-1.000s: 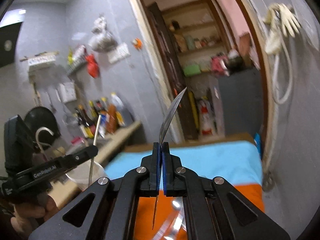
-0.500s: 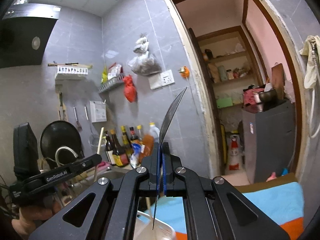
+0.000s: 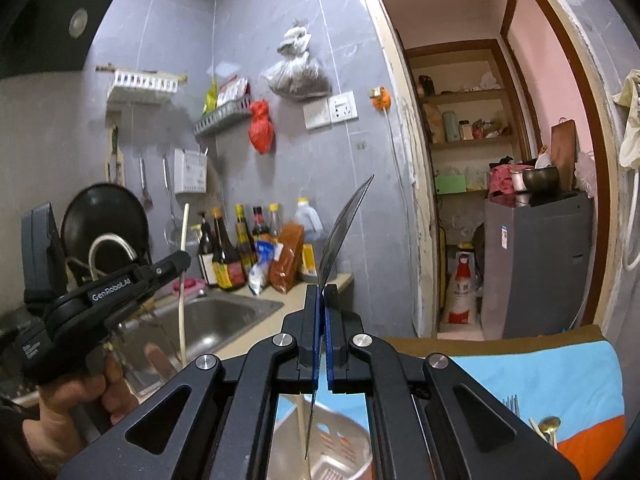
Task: Organize utensils
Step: 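Carry the spoon and chopstick to the white caddy and release them inside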
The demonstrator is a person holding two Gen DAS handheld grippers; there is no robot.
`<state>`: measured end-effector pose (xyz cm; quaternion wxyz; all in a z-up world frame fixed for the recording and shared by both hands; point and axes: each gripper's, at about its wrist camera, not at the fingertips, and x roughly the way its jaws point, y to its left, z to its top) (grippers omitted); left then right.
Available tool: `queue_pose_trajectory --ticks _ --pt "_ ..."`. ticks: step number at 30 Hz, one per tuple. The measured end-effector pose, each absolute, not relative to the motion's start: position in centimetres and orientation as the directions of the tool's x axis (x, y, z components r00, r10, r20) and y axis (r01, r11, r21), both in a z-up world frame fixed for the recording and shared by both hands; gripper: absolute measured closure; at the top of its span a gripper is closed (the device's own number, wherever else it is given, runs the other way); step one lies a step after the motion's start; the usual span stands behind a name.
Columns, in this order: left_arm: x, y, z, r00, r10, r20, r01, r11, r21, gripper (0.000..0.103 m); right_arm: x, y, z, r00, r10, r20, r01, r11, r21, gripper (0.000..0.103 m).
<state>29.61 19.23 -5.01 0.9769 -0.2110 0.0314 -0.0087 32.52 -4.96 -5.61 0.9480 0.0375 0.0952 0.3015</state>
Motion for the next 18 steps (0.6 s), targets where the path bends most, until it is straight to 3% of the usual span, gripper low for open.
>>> queue_pose_trajectory --ticks 8,13,16,18 --pt "29.0 16.7 -7.0 0.997 -0.013 -0.082 -0.013 0.953 -0.303 0.101 32.4 -4.7 -7.4 0.789 0.573 -0.223 -0.564 0.819 0.107 0.101" --pt "28.5 16.5 -7.5 0.990 -0.057 -0.127 0.014 0.948 -0.318 0.101 32.4 -5.2 -7.6 0.775 0.575 -0.260 -0.562 0.817 0.131 0.099" --pt "28.3 16.8 -7.5 0.983 -0.079 -0.163 0.018 0.937 -0.350 0.100 32.4 -5.5 -7.5 0.761 0.584 -0.282 -0.566 0.811 0.149 0.089" --pt "28.1 17.0 -7.3 0.977 -0.091 -0.195 0.015 0.931 -0.364 0.093 32.3 -5.7 -7.3 0.756 0.590 -0.282 -0.569 0.806 0.161 0.082"
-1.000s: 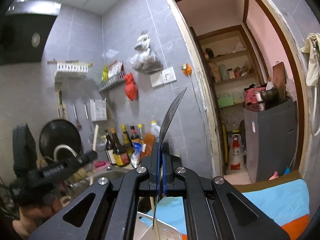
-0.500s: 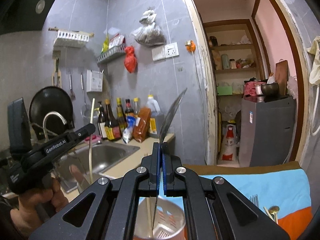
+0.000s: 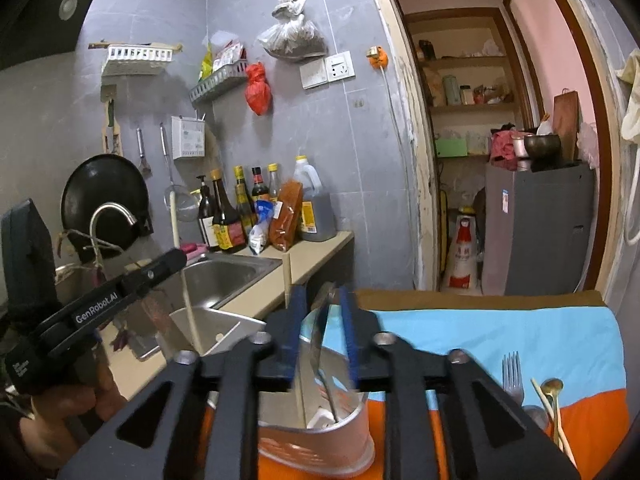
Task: Organize utensils
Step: 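Carry the spoon and chopstick to the white caddy and release them inside, then return both tools over the remaining forks, spoons and chopsticks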
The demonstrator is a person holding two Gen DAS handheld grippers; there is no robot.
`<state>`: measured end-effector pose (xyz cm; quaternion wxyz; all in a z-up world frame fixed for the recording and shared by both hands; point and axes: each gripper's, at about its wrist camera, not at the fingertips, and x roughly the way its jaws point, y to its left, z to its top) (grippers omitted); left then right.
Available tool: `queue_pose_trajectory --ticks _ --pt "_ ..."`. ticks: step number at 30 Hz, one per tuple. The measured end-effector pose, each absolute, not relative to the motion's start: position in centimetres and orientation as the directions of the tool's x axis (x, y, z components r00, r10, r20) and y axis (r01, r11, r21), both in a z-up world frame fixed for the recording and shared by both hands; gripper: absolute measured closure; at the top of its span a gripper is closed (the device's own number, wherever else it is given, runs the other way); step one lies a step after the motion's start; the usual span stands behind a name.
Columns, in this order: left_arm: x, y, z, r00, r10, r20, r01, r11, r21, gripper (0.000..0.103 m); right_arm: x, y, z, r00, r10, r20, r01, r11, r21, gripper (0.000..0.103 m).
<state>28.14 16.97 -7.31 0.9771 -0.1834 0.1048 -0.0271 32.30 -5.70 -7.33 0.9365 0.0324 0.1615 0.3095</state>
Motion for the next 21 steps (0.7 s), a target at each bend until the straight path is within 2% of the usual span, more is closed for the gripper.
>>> queue_pose_trajectory --ticks 3,5,7,9,10,12,13,15,21 --pt "27.5 17.1 -7.0 0.974 -0.093 -0.208 0.004 0.920 -0.393 0.075 32.0 -6.2 -6.7 0.758 0.595 -0.268 -0.569 0.804 0.175 0.077" --pt "26.9 17.0 -6.5 0.973 -0.095 -0.211 0.001 0.914 -0.406 0.069 31.8 -6.7 -6.1 0.757 0.599 -0.260 -0.569 0.800 0.189 0.072" --pt "26.5 16.6 -5.7 0.971 -0.084 -0.222 -0.012 0.916 -0.401 0.057 31.5 -7.3 -5.3 0.766 0.595 -0.244 -0.562 0.803 0.198 0.057" --pt "26.0 16.0 -4.8 0.972 -0.069 -0.223 -0.023 0.922 -0.387 0.039 31.1 -8.1 -4.4 0.778 0.588 -0.221 -0.553 0.808 0.205 0.038" --pt "25.7 15.6 -4.3 0.973 -0.062 -0.221 -0.027 0.925 -0.378 0.035 30.9 -8.8 -3.9 0.786 0.583 -0.206 -0.547 0.811 0.210 0.033" --pt "25.3 14.6 -3.2 0.974 -0.047 -0.220 -0.035 0.934 -0.357 0.020 30.6 -9.8 -3.0 0.801 0.569 -0.186 -0.532 0.819 0.215 0.020" --pt "25.2 14.2 -2.8 0.975 -0.039 -0.221 -0.041 0.937 -0.348 0.016 30.4 -10.5 -2.5 0.808 0.562 -0.175 -0.525 0.823 0.217 0.018" --pt "25.0 12.9 -1.9 0.975 -0.014 -0.223 -0.060 0.945 -0.323 0.002 30.1 -11.9 -1.6 0.822 0.546 -0.160 -0.511 0.833 0.212 0.000" --pt "24.0 8.4 -0.6 0.980 0.029 -0.198 -0.070 0.976 -0.204 0.002 29.1 -15.8 -0.4 0.855 0.495 -0.152 -0.465 0.863 0.197 0.000"
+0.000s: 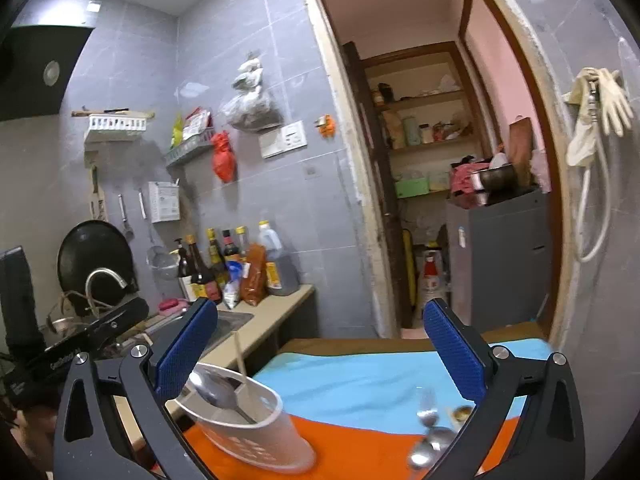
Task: Organize utensils
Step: 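Return both tools over the remaining forks, spoons and chopsticks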
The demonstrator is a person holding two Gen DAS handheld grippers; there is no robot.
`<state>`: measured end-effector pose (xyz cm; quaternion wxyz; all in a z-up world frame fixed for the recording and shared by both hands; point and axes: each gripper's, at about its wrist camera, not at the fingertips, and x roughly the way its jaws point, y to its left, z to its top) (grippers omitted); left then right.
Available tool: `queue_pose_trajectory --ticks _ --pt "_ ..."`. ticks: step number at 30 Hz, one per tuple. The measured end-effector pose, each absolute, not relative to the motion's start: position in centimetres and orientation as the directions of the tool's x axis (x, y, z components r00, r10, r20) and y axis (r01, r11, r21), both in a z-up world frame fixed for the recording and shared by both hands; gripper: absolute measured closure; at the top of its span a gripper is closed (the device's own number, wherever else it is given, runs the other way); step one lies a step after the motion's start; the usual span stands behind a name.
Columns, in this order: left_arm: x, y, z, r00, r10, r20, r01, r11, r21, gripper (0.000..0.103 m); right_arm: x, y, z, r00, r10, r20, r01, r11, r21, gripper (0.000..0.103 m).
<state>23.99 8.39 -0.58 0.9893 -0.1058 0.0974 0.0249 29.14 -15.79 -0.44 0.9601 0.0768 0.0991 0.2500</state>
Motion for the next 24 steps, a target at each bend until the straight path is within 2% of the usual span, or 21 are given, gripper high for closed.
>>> queue_pose_trajectory --ticks 10,16,24 --pt "22.9 0.2 -1.2 0.981 -0.035 -0.191 0.015 0.994 -0.106 0.002 27.4 -22.6 -0.6 0.887 0.429 -0.174 -0.411 0.902 0.132 0.000" --pt "23.6 -3.6 -3.4 0.970 -0.066 -0.233 0.041 0.993 -0.110 0.002 27.6 -26.0 -2.0 0.898 0.385 -0.215 -0.367 0.923 0.117 0.000" --pt "24.4 -7.6 -6.9 0.926 -0.140 -0.351 0.103 0.987 -0.123 0.002 29.0 -29.4 -5.4 0.871 0.362 -0.332 -0.339 0.932 0.129 0.000"
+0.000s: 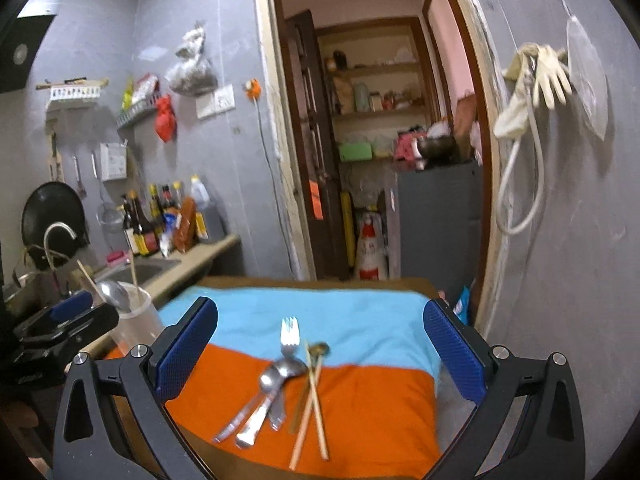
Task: Organize utensils
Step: 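Return both tools over the remaining forks, spoons and chopsticks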
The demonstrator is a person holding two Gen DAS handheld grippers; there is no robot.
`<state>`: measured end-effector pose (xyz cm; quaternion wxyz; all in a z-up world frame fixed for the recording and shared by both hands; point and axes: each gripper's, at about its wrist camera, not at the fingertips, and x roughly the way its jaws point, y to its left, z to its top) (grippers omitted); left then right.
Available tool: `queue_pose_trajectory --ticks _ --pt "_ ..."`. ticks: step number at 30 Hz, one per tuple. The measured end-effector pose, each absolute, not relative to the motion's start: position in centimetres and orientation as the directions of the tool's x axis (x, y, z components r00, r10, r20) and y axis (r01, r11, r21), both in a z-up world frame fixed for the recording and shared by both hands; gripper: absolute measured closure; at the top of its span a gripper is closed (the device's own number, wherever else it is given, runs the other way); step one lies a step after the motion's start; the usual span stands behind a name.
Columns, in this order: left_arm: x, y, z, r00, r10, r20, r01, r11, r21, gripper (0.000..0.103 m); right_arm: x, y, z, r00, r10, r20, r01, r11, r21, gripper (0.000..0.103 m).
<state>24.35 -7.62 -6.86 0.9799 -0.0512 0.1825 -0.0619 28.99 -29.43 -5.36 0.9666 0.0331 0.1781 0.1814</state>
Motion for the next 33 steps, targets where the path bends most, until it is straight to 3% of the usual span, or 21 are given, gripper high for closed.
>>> queue_pose_trajectory --ticks 10,19,22,30,33 --pt "27.6 -9.8 -11.7 0.841 -0.193 -0.505 0.131 0.979 -0.157 0.002 31.6 -31.6 -10.1 0.803 0.348 -0.483 -0.295 0.938 0.184 0.000" --pt "30.8 -10.0 -14.7 0.768 -0.251 -0.589 0.161 0.966 -0.202 0.004 33.7 -31.2 -13.8 0.698 0.391 -0.600 -0.337 0.919 0.205 0.024" --pt "31.8 -9.7 -15.4 0.745 -0.246 -0.620 0.145 0.967 -0.210 0.013 34.1 -30.9 -14.8 0.662 0.401 -0.633 -0.349 0.912 0.213 0.033" --pt "34.2 -9.8 -17.8 0.635 -0.263 -0.726 0.140 0.964 -0.226 0.051 34.7 -29.4 -16.9 0.578 0.422 -0.699 -0.393 0.894 0.215 0.060" --pt "34.6 -10.1 -18.3 0.611 -0.256 -0.749 0.150 0.967 -0.208 0.056 35.1 -28.9 -17.4 0.555 0.420 -0.718 -0.404 0.891 0.208 0.066"
